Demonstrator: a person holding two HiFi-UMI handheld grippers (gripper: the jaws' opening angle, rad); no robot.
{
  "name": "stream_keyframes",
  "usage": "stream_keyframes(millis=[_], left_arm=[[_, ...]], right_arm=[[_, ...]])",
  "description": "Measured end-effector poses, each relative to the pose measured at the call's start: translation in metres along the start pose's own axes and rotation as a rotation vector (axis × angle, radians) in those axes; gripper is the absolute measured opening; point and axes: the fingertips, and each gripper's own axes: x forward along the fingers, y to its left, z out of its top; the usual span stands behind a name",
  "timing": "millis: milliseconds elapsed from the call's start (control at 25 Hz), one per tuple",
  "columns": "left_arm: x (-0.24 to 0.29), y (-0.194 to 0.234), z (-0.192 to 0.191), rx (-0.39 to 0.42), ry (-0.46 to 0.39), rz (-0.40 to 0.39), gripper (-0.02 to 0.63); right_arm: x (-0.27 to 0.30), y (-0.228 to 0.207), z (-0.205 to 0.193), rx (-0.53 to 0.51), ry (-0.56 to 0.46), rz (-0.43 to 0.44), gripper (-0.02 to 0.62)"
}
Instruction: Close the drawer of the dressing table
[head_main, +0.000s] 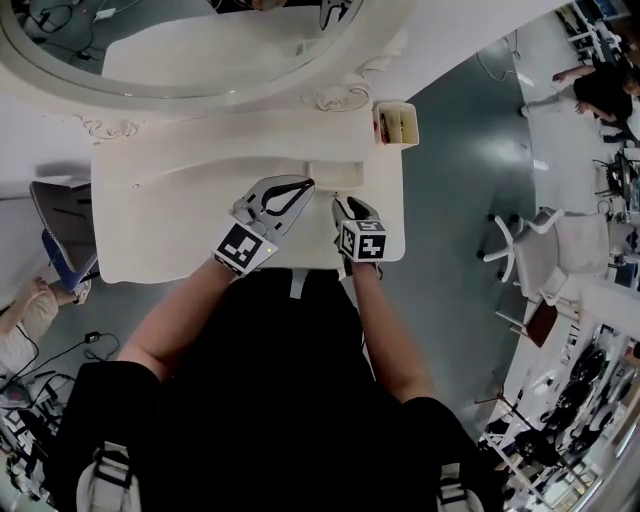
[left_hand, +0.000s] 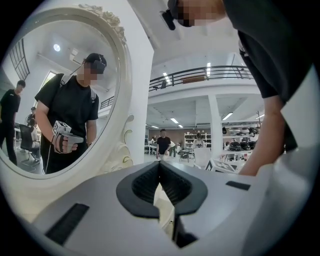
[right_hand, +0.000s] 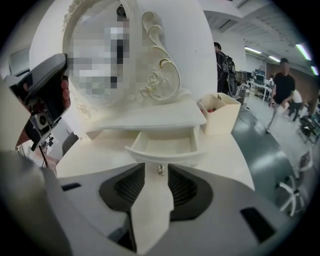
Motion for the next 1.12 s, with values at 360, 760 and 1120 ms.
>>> stream_keyframes(millis=[360, 760, 1120], left_arm=[[0.006, 0.008, -0.013, -0.017, 0.014, -0.003, -0.006], [0.009, 0.013, -0.021, -0.023, 0.026, -0.014, -0.006], [0.01, 0.016, -0.022, -0.021, 0.032, -0.015, -0.006]], right_arm=[[0.029, -0.008, -0.016, 0.031, 0.07, -0.047, 0.147], [0.048, -0.015, -0.024, 0.055, 0.114, -0.076, 0.146], [0.049, -0.01, -0.024, 0.065, 0.126, -0.062, 0.1]])
